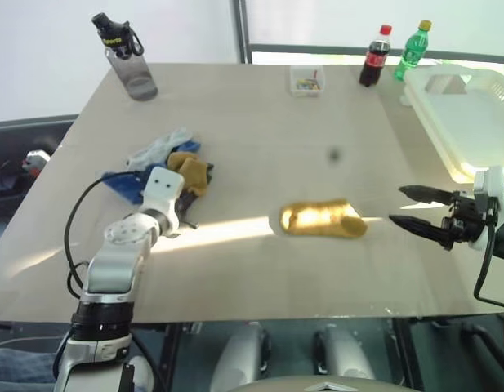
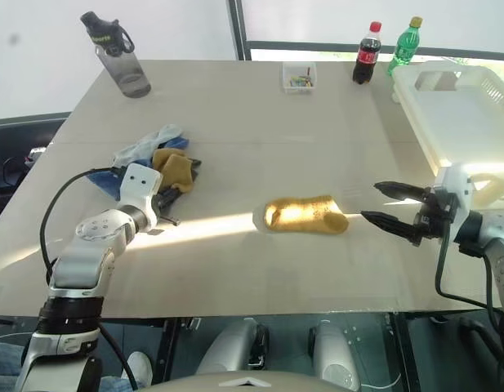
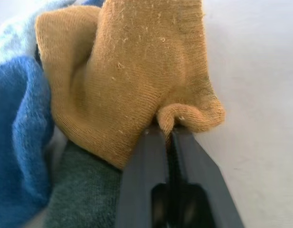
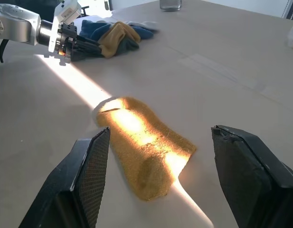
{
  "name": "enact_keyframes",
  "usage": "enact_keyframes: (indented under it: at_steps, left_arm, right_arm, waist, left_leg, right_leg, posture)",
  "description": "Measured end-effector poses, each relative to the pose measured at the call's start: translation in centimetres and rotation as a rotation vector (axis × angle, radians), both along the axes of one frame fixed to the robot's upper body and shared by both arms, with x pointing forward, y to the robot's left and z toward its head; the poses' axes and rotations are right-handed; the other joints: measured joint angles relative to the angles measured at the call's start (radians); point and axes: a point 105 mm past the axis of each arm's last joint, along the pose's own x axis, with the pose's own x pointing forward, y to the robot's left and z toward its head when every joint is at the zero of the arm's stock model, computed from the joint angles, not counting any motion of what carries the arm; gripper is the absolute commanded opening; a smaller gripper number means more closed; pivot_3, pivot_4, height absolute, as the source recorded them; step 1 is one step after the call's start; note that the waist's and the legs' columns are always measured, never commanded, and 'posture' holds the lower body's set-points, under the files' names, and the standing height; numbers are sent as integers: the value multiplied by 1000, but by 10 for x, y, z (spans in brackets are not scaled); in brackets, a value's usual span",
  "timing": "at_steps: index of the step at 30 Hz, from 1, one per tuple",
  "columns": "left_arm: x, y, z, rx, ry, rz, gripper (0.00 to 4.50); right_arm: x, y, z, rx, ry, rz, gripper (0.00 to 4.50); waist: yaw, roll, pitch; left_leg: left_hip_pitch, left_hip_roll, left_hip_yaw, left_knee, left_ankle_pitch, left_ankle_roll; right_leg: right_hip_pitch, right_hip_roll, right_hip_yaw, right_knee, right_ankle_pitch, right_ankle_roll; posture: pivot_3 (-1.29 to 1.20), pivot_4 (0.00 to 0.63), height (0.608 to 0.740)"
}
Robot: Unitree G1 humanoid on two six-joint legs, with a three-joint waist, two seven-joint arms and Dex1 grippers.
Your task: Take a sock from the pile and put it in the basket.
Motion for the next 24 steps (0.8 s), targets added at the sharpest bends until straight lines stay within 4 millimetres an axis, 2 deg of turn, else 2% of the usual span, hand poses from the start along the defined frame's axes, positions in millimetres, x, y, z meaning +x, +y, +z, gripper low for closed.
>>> enact_keyframes:
  at_steps: [2, 4, 15, 18, 24]
  left_arm:
    - [-1, -4, -1, -2, 2, -12, 2867]
    - [-1, -5, -1, -6, -2, -9, 3518]
    - [0, -13, 1, -47, -16, -30, 3518]
    - [0, -13, 2, -45, -19, -31, 2696]
    - [1, -13, 4, -41, -32, -35, 84]
  right_arm:
    - [0, 0, 0, 0, 0, 0, 3543]
    - [0, 0, 0, 0, 0, 0, 3543]
    - [1, 1, -3, -5, 7, 0, 3543]
    - [1, 1, -3, -6, 6, -1, 3543]
    - [1, 2, -4, 0, 6, -2, 3543]
  waist:
    - [3, 0, 0]
    - [5, 0, 0]
    - [7, 0, 0]
    - [7, 0, 0]
    - [7, 0, 0]
  left_leg:
    - [0, 0, 0, 0, 0, 0]
    - [0, 0, 0, 0, 0, 0]
    - [-1, 0, 0, 0, 0, 0]
    - [-1, 0, 0, 0, 0, 0]
    - [-1, 0, 0, 0, 0, 0]
  right_leg:
    - [0, 0, 0, 0, 0, 0]
    - [0, 0, 0, 0, 0, 0]
    - [0, 0, 0, -1, 0, 0]
    - [0, 0, 0, -1, 0, 0]
    - [0, 0, 0, -1, 0, 0]
  posture:
    - [0, 150, 740]
    - [0, 150, 740]
    - [0, 150, 740]
    - [0, 150, 740]
    - [0, 150, 740]
